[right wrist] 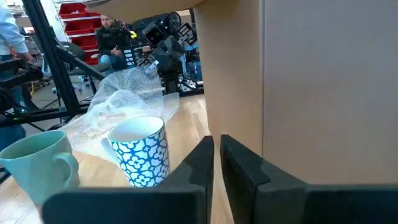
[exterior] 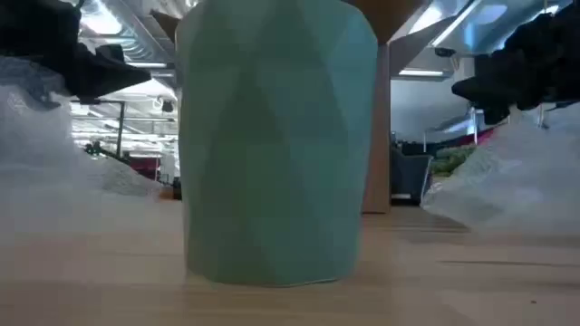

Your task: Wrap mug

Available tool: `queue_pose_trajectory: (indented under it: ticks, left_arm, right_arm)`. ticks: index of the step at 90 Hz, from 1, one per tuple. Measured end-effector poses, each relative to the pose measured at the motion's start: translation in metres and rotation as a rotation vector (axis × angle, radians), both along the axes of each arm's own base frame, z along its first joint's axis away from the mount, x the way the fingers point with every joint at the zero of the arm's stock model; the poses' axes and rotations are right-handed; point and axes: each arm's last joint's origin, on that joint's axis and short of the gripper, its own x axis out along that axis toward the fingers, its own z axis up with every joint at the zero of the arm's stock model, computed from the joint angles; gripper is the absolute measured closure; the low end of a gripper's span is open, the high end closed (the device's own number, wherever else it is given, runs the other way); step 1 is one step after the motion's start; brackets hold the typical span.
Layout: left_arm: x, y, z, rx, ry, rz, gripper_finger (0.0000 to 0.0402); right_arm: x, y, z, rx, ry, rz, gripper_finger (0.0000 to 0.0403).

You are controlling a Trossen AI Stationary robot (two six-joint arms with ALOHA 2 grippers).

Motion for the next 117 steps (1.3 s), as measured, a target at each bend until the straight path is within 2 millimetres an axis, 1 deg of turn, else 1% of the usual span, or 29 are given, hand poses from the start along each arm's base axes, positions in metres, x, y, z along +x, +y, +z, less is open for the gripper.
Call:
queue_pose_trajectory:
  ticks: [30, 44, 65, 68, 74, 86, 92, 98, 110, 117]
  left_arm:
    - [0.0, 0.0, -0.0001, 0.001, 0.0, 0.0, 0.0402]
    - [0.0, 0.0, 0.0003, 0.161, 0.008, -0.001, 0.0402]
    - [0.0, -0.0001, -0.0001, 0.18, 0.013, -0.006, 0.0402]
    - [0.0, -0.0001, -0.0001, 0.147, 0.011, -0.006, 0.0402]
    - [0.0, -0.0004, 0.0004, 0.01, -0.004, -0.008, 0.0402]
    - [0.0, 0.0002, 0.0028, -0.434, -0.066, 0.009, 0.0402]
    - [-0.0001, 0.0009, 0.0032, -0.584, -0.089, 0.029, 0.0402]
    - [-0.0001, 0.001, 0.003, -0.671, -0.096, 0.033, 0.0402]
    - [-0.0001, 0.001, 0.0031, -0.775, -0.107, 0.031, 0.0402]
    - [-0.0002, 0.001, 0.0042, -0.774, -0.117, 0.026, 0.0402]
  right_arm:
    - [0.0, 0.0, 0.0, 0.0, 0.0, 0.0, 0.0388]
    - [0.0, 0.0, 0.0, 0.0, 0.0, 0.0, 0.0388]
    - [0.0, 0.0, 0.0, 0.0, 0.0, 0.0, 0.0388]
    - [0.0, 0.0, 0.0, 0.0, 0.0, 0.0, 0.0388]
    - [0.0, 0.0, 0.0, 0.0, 0.0, 0.0, 0.0388]
    - [0.0, 0.0, 0.0, 0.0, 0.0, 0.0, 0.0388]
    - [0.0, 0.0, 0.0001, 0.0, -0.001, 0.0, 0.0388]
    - [0.0, 0.0, 0.0001, 0.0, -0.001, 0.0, 0.0388]
    - [0.0, 0.0, 0.0001, 0.0, -0.001, 0.0, 0.0388]
    - [0.0, 0.0, 0.0001, 0.0, -0.001, 0.0, 0.0388]
